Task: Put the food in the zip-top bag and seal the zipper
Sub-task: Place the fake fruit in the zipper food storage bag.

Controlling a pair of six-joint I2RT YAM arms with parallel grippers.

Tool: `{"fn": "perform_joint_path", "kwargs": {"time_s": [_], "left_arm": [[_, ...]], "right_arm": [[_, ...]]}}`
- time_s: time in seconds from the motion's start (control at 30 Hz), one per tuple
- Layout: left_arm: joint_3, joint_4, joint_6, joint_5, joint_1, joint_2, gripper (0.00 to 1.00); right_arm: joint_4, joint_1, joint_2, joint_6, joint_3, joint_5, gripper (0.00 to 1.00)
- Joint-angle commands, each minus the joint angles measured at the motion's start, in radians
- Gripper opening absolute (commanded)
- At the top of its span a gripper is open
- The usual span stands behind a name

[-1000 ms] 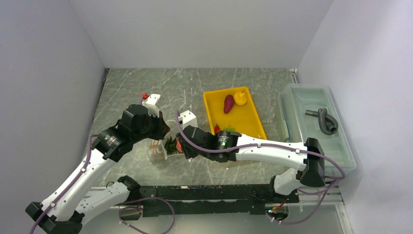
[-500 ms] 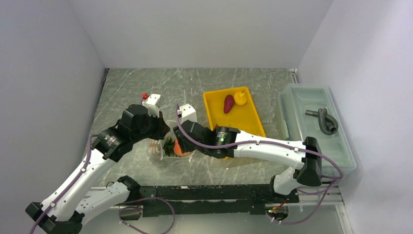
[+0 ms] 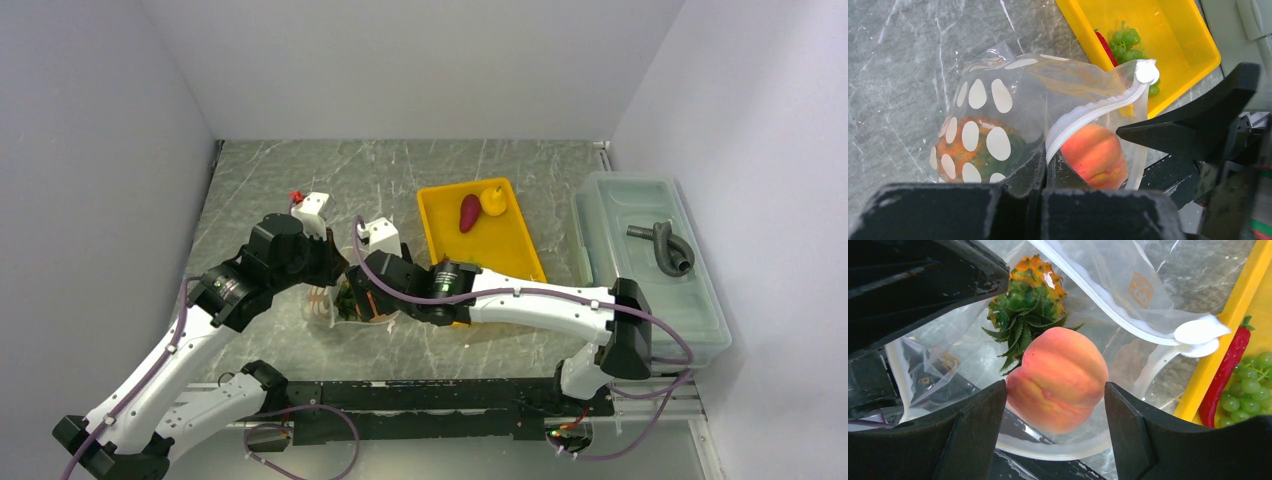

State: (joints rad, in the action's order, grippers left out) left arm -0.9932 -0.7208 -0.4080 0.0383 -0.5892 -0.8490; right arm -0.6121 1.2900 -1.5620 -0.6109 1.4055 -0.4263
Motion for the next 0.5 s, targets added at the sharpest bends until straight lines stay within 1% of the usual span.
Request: {"fn": "perform_joint_path", "kwargs": {"time_s": [0.0,0.47], "left_arm": [[-0.009,0.028,0.009,0.02,0.007,0.005,0.0],[-0.007,0.027,0.011,0.021,0.008,0.008,0.0]], "right_arm": [[-0.008,-0.001,-0.032,-0.041,0.025,-0.016,0.75],[-0.002,-0.003,-0.076,-0.061,0.02,-0.009,0.77]]}}
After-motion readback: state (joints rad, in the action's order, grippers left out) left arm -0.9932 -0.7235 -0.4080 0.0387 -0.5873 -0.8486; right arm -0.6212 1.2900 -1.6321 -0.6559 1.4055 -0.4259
